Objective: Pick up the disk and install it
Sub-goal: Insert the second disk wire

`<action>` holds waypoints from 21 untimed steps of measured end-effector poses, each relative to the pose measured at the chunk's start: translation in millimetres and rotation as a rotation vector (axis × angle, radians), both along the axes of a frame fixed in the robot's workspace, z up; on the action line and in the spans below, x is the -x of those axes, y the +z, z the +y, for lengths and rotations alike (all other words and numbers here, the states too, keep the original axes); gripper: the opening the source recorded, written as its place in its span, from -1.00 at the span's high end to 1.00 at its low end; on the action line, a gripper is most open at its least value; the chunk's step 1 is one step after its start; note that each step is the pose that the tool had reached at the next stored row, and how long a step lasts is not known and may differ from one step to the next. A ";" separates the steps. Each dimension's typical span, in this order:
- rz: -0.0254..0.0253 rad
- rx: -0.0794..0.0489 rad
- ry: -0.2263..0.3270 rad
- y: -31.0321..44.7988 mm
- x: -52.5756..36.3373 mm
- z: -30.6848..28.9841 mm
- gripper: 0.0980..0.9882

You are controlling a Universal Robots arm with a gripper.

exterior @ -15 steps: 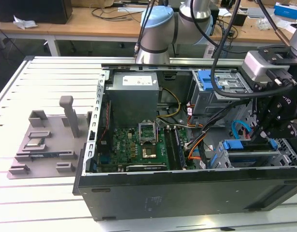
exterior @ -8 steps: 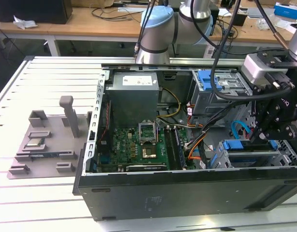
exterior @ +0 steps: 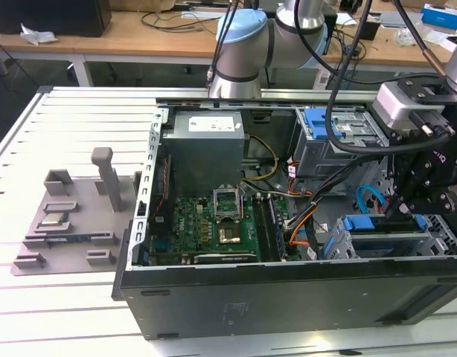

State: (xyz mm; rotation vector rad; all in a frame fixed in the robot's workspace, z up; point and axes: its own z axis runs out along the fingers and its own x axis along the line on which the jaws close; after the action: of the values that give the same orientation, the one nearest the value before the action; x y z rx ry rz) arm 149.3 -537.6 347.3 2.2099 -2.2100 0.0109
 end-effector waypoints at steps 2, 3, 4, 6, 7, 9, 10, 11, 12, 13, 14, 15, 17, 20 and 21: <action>0.0000 0.000 0.000 -0.2 0.0 0.4 0.87; 0.0000 -0.001 0.000 -0.2 0.2 0.9 0.87; 0.0000 -0.001 0.000 -0.2 0.3 1.1 0.87; 0.0000 -0.003 0.000 -0.7 1.2 1.2 0.87; 0.0000 -0.003 0.000 -1.4 1.3 1.2 0.87; -0.0001 -0.004 0.000 -2.4 1.4 0.5 0.87; 0.0001 -0.006 0.000 -4.0 1.5 -0.2 0.87; 0.0001 -0.005 0.000 -3.7 1.4 -1.0 0.87; 0.0001 -0.004 0.000 -3.5 1.3 -1.8 0.87; 0.0000 -0.004 0.000 -3.5 1.2 -1.9 0.87; 0.0000 -0.004 0.000 -3.5 1.2 -1.9 0.87; 0.0000 -0.004 0.000 -3.5 1.3 -1.9 0.87; 0.0000 -0.004 0.000 -3.6 1.2 -1.9 0.69; 0.0000 -0.004 0.000 4.1 1.2 -1.4 0.69; 0.0000 -0.004 0.000 9.3 1.3 0.0 0.69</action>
State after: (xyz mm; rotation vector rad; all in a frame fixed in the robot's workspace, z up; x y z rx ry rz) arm 148.0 -537.6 356.6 2.2120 -2.2120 0.0064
